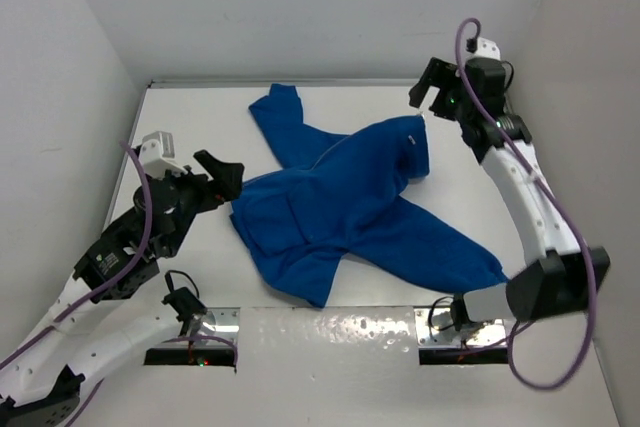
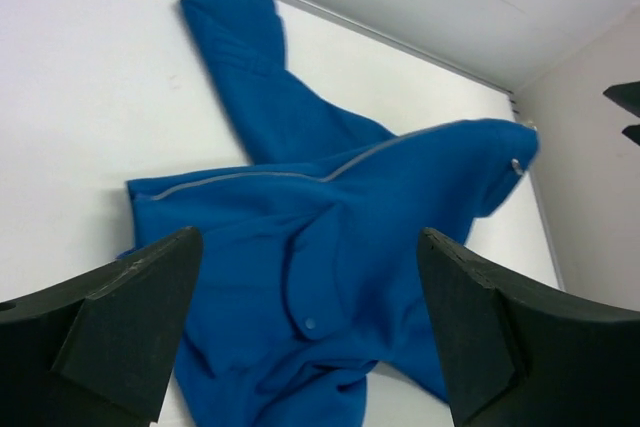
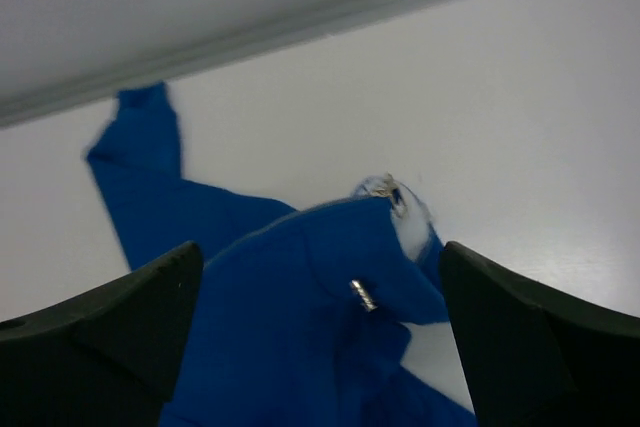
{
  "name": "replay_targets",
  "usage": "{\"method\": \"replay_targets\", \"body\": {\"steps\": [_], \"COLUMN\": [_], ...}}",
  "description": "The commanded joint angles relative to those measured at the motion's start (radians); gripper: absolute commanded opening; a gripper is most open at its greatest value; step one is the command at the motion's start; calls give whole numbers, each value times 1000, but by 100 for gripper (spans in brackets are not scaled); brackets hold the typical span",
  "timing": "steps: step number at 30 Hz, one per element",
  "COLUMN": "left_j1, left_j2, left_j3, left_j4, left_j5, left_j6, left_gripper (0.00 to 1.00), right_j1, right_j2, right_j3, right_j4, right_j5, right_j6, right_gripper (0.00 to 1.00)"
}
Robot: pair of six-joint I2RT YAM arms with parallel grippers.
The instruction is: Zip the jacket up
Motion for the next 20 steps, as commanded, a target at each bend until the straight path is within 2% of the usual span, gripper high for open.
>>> {"method": "replay_targets", "body": {"steps": [1, 3, 4, 7, 10, 15, 20], "left_j1": [7, 7, 7, 7, 7, 7, 7], "left_j2": [3, 3, 0, -18, -54, -113, -141], "left_j3": [-35, -45, -49, -53, -47, -15, -50], "left_j4": [133, 172, 183, 232, 279, 291, 316], "left_j5": [105, 157, 173, 245, 286, 295, 323], "left_j6": [13, 11, 19, 42, 68, 100, 91], "left_gripper": [87, 87, 87, 87, 87, 87, 87], "right_j1": [0, 3, 3, 5, 6, 5, 5], "right_j2": [-222, -308, -350, -517, -611, -834, -893], "right_j3": [-140, -240, -321, -424, -484, -578, -656], "right_j4": [75, 156, 176, 198, 153, 57, 3], "right_j5": [-145, -197, -213, -326, -383, -385, -383], "right_j6": [75, 105, 128, 148, 131, 106, 120], "right_gripper": [99, 99, 99, 99, 99, 99, 99]}}
